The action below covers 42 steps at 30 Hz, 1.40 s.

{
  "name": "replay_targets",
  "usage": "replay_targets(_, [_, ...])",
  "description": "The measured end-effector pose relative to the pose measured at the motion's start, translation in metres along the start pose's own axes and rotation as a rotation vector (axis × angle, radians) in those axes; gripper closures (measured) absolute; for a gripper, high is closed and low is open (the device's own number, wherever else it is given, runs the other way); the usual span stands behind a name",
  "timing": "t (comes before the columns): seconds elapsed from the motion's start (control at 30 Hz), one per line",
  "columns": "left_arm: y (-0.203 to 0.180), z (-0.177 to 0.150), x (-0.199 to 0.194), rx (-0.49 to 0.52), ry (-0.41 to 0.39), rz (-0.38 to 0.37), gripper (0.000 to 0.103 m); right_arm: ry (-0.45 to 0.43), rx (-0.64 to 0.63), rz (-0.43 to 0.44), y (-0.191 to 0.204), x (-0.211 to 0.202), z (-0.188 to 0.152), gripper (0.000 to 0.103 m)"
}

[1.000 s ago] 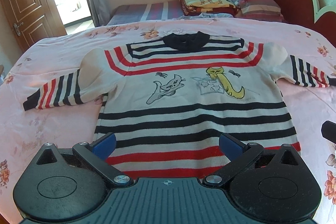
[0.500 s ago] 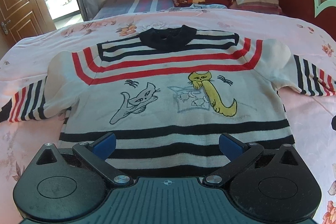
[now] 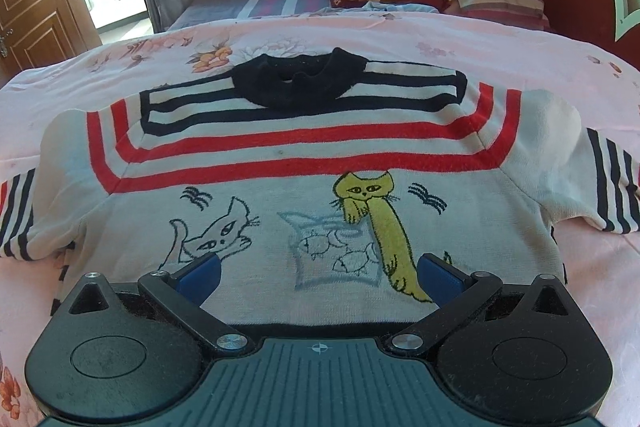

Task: Fold small clothes
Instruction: 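Grasp the black cuff of the sleeve with the right tool, then carry the held sleeve across the sweater body and open the right tool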

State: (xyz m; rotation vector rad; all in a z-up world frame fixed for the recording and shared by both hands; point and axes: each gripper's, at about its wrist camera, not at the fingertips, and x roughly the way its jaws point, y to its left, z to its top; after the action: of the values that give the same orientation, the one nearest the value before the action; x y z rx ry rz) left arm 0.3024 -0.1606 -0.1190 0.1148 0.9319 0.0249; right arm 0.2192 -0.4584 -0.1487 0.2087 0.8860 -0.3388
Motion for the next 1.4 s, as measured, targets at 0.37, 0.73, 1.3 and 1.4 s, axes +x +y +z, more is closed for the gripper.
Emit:
replay_targets(0.37, [-0.009, 0.013, 0.047, -0.003, 0.056, 0.028, 0.0, 0.042, 0.185, -0.024, -0.055, 0.056, 0.023, 0.034])
replay_targets(0.73, [0.011, 0.016, 0.052, -0.011, 0.052, 0.072, 0.0, 0.039, 0.306, 0.049, -0.079, 0.052, 0.026, 0.03])
replay_targets(1.3, [0.02, 0.009, 0.052, -0.036, 0.068, 0.061, 0.0, -0.016, 0.388, 0.05, -0.093, 0.075, 0.05, 0.04])
replay_targets(1.4, [0.021, 0.008, 0.051, -0.062, 0.063, 0.033, 0.0, -0.047, 0.359, 0.006, -0.089, 0.082, 0.056, 0.064])
